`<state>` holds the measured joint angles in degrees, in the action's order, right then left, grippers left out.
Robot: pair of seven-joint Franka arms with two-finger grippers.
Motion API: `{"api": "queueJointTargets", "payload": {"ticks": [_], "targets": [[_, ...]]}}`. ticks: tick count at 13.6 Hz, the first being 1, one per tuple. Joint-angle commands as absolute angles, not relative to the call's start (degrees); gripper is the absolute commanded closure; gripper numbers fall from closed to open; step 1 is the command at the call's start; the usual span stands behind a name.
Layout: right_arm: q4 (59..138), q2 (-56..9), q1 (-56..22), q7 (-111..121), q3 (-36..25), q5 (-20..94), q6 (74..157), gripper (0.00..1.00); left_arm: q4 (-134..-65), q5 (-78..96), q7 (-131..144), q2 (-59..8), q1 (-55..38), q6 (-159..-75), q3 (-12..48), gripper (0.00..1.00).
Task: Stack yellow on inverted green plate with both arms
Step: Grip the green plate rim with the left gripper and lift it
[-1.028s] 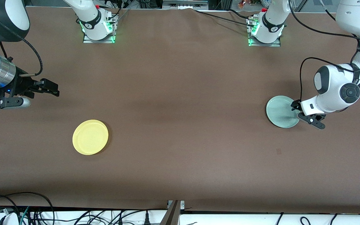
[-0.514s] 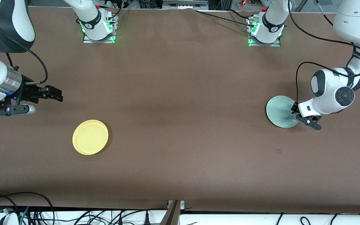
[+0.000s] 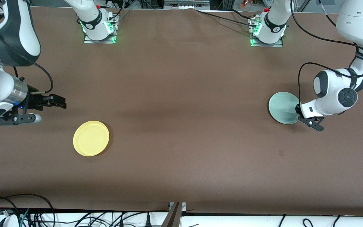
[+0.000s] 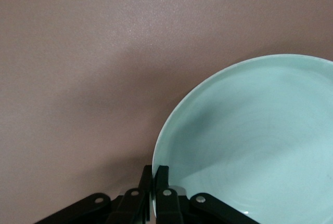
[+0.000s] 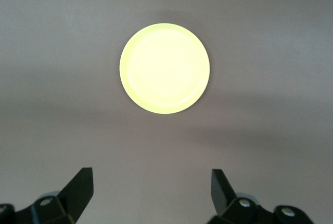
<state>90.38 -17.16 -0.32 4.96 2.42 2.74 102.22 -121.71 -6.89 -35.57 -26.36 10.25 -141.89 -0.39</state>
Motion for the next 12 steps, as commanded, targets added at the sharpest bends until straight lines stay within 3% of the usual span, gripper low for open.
{"api": "queueJointTargets", "payload": {"ticks": [1,3,7,9,12], "targets": [[90.09,-23.27,1.66,9.92,2.46,5.19,107.47,0.0,-120.07,-8.17,-35.69,-24.97,10.46,-141.33,0.26,1.0],[89.91,-27.92,2.63,11.24,2.46,5.01,112.04,0.0,-115.7,-8.17,-35.25,-22.77,8.8,-133.38,1.83,1.0],[89.91,-36.54,2.81,12.56,1.85,3.35,124.51,0.0,-93.3,-9.74,-32.44,-24.95,1.34,-105.87,2.72,1.0],[89.91,-38.58,2.81,12.57,1.85,2.11,126.82,0.0,-87.82,-16.23,-32.17,-25.4,-5.76,-100.3,2.81,1.0],[90.18,-39.9,3.08,12.66,1.05,1.58,127.0,0.0,-84.48,-22.22,-22.02,-25.66,-15.27,-99.67,2.2,1.0]]}}
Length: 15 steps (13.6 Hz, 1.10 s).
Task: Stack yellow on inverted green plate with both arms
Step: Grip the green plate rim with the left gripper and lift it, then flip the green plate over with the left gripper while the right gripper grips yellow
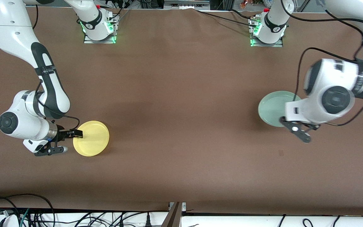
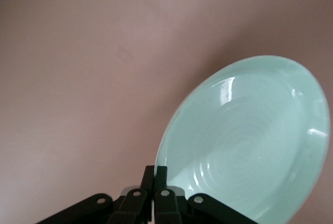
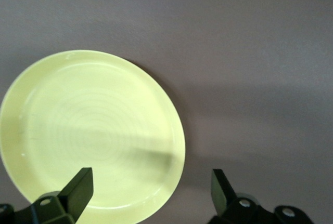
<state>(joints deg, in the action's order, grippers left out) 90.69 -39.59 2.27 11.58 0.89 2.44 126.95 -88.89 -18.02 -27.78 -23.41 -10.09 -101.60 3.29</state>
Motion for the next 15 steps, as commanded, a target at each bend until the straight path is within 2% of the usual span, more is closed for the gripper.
{"api": "queueJointTargets", "payload": {"ticks": [1,5,8,10,12,13,15], "targets": [[90.18,-40.25,3.08,12.57,0.97,1.5,127.09,0.0,-83.24,-25.11,-18.67,-25.93,-18.6,-98.36,2.2,1.0],[90.18,-41.39,3.08,12.57,0.97,1.49,129.02,0.0,-77.79,-39.08,-5.04,-30.66,-29.68,-91.95,2.2,1.0],[90.18,-42.71,2.99,12.31,0.97,1.49,131.03,0.02,-76.2,-45.6,4.63,-32.78,-36.28,-91.58,2.2,1.0],[90.18,-44.29,2.9,11.78,0.97,1.49,133.84,0.21,-75.42,-48.58,12.35,-36.11,-40.32,-91.76,2.02,1.0],[90.18,-44.47,2.9,11.78,0.97,1.49,134.03,0.46,-74.53,-53.16,21.92,-39.79,-44.27,-91.5,1.93,1.0],[90.18,-44.47,2.9,11.78,0.97,1.58,134.03,0.55,-74.53,-54.65,27.63,-41.73,-45.6,-91.41,1.76,1.0],[90.18,-44.47,2.99,11.78,0.97,1.58,134.03,0.65,-74.62,-56.77,35.82,-44.54,-47.8,-91.23,1.58,1.0]]}}
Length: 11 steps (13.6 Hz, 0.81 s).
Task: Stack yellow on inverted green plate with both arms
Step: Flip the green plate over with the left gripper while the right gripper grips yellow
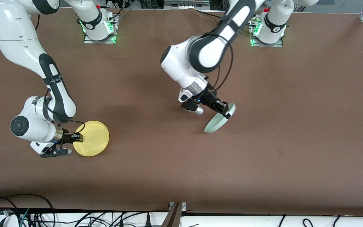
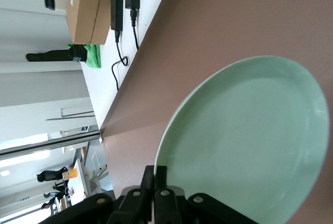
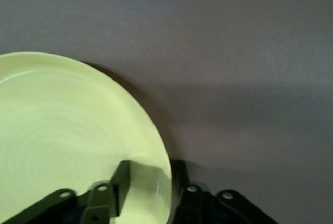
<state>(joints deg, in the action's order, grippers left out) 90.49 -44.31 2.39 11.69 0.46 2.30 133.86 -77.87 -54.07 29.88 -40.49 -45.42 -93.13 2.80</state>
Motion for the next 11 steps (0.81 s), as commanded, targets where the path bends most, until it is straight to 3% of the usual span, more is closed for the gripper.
{"api": "queueJointTargets", "payload": {"ticks": [1,3,8,10,11], "targets": [[90.18,-44.47,2.99,11.78,0.97,1.58,134.03,0.66,-74.53,-57.3,37.77,-45.52,-48.51,-90.45,1.58,1.0],[90.18,-44.47,2.99,11.78,0.97,1.5,134.03,0.66,-74.53,-57.39,40.42,-46.4,-50.52,-90.26,1.67,1.0],[90.18,-44.47,3.08,11.78,0.97,1.58,134.03,1.0,-74.44,-57.13,43.94,-50.01,-55.1,-90.18,1.67,1.0],[90.18,-44.47,3.08,11.78,0.97,1.67,134.03,1.0,-74.18,-56.52,46.92,-50.71,-56.16,-90.61,2.02,1.0],[90.18,-44.47,3.08,11.69,0.97,1.67,134.03,1.0,-74.09,-56.34,47.54,-50.71,-56.16,-90.79,2.46,0.6]]}}
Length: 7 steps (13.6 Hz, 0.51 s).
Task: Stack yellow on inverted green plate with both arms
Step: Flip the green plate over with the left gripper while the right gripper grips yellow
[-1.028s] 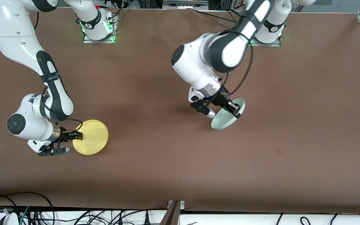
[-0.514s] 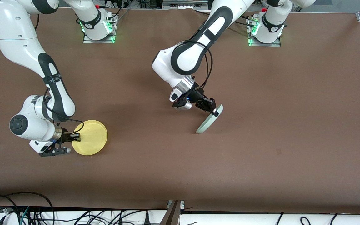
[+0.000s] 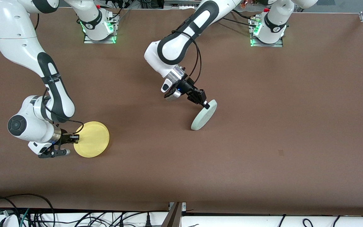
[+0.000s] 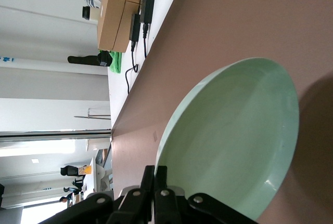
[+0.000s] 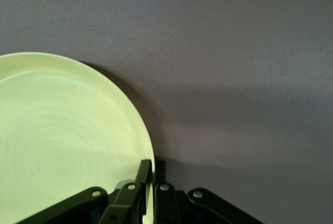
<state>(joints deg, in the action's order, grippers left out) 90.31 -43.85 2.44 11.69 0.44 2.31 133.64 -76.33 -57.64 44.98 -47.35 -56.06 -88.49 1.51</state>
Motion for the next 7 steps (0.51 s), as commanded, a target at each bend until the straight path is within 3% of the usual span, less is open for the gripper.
{"api": "queueJointTargets", "payload": {"ticks": [1,7], "targets": [[90.18,-44.47,3.08,11.69,0.97,1.76,134.12,1.0,-74.09,-55.29,47.9,-50.63,-56.16,-92.1,3.16,0.01],[90.09,-44.47,3.08,11.34,0.97,2.2,134.12,1.0,-67.77,-30.01,50.45,-50.18,-55.46,-105.44,3.52,0.0]]}}
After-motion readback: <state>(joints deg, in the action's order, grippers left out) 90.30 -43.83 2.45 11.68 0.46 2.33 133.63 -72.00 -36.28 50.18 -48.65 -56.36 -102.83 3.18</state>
